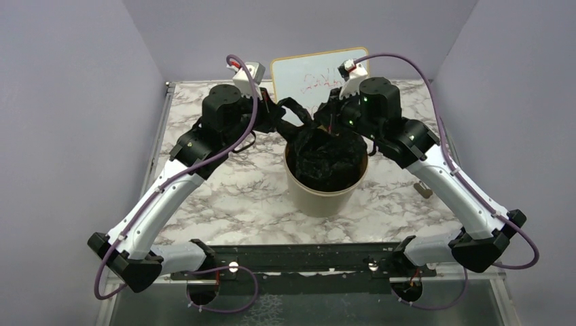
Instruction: Put the trash bags into the trash bin
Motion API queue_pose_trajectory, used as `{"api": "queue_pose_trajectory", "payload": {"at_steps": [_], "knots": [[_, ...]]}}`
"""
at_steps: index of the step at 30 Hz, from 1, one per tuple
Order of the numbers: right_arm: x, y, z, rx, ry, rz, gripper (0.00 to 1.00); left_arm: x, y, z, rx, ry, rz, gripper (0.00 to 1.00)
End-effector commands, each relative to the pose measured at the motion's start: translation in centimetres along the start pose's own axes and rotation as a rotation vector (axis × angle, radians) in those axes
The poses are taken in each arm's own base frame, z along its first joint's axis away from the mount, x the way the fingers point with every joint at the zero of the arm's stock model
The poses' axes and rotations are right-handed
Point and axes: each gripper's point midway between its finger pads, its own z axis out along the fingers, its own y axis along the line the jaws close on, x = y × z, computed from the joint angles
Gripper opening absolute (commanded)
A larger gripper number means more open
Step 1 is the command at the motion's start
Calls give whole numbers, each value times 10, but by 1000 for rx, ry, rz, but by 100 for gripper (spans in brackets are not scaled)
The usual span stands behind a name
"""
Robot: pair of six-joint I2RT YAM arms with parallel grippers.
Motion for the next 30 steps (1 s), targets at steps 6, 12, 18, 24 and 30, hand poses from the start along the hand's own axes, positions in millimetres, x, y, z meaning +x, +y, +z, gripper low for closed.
{"api": "queue_pose_trajectory", "payload": {"at_steps": [6, 12, 18, 24, 30], "knots": [[86, 51, -44, -407, 318, -72, 1, 24, -9, 8, 77, 71, -16, 0], [110, 39, -74, -377, 369, -63, 1, 33, -17, 16, 134, 104, -19, 0], [132, 35, -88, -381, 491, -57, 1, 32, -21, 20, 155, 111, -12, 0], [170, -14, -73, -107, 615, -74, 1, 37, -24, 20, 178, 123, -21, 0], [146, -72, -29, 260, 458, -132, 1, 34, -31, 16, 208, 119, -34, 0]]}}
